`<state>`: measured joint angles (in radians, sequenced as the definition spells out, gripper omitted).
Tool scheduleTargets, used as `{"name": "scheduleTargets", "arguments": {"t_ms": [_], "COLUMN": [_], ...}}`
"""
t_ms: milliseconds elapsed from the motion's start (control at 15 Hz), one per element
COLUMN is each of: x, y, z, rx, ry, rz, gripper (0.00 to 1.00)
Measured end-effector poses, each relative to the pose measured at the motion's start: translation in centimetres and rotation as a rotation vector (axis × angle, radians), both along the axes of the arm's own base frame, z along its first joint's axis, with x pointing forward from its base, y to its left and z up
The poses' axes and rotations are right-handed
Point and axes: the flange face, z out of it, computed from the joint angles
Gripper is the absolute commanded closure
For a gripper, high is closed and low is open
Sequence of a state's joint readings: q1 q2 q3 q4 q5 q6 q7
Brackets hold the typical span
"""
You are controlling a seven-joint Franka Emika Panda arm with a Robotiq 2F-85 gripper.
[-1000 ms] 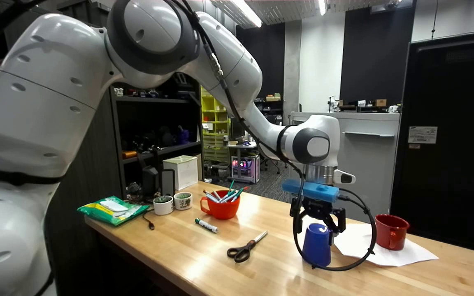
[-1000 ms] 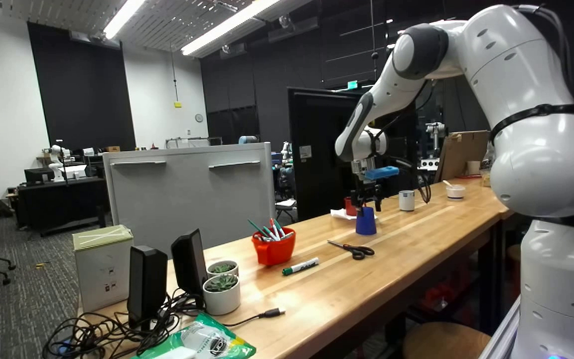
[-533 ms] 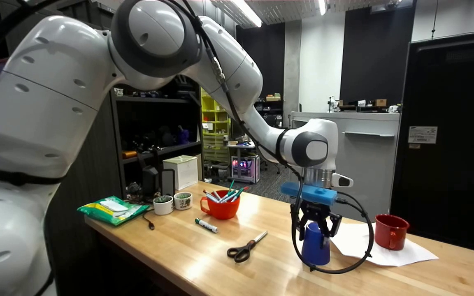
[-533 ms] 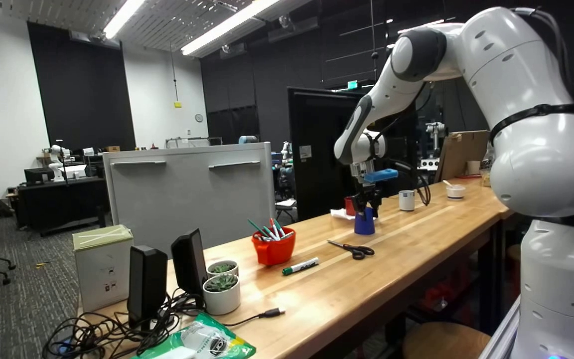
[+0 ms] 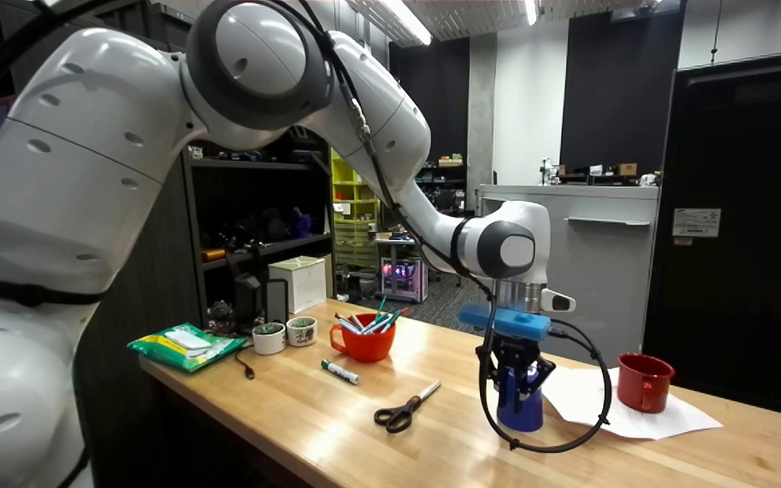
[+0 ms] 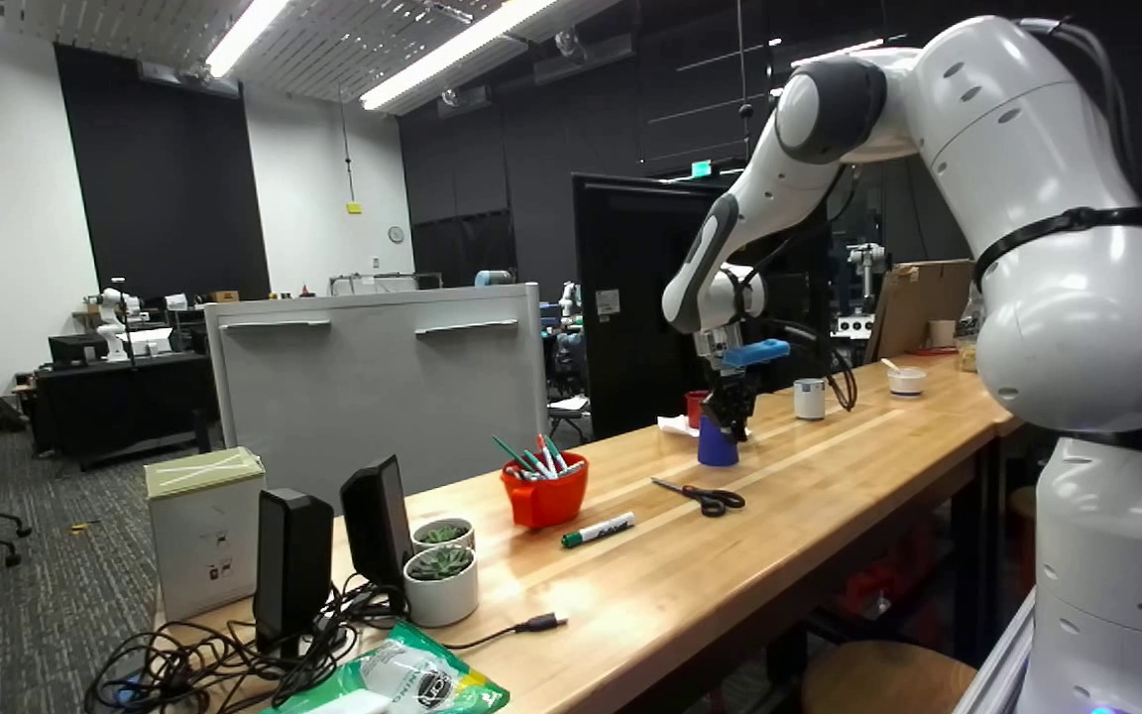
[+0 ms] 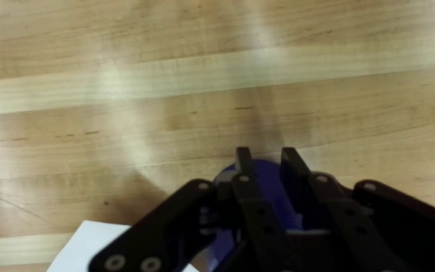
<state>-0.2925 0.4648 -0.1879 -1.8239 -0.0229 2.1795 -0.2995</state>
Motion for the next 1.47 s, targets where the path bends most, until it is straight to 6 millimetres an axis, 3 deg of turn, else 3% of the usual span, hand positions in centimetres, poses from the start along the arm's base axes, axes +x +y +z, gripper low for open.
{"name": "scheduleTargets", "arguments": {"t_ms": [400,467,1467], "x": [0.1,0.1,1.9], "y": [0.5,0.6,-0.1], "z": [-0.2,-0.2,-0.3], "rx": [-0.028,-0.031,-0.046], "ry": [0.02,0.021,0.004], "rz": [0.018,0.02,0.03], "gripper": [0.03,0.01,0.0]}}
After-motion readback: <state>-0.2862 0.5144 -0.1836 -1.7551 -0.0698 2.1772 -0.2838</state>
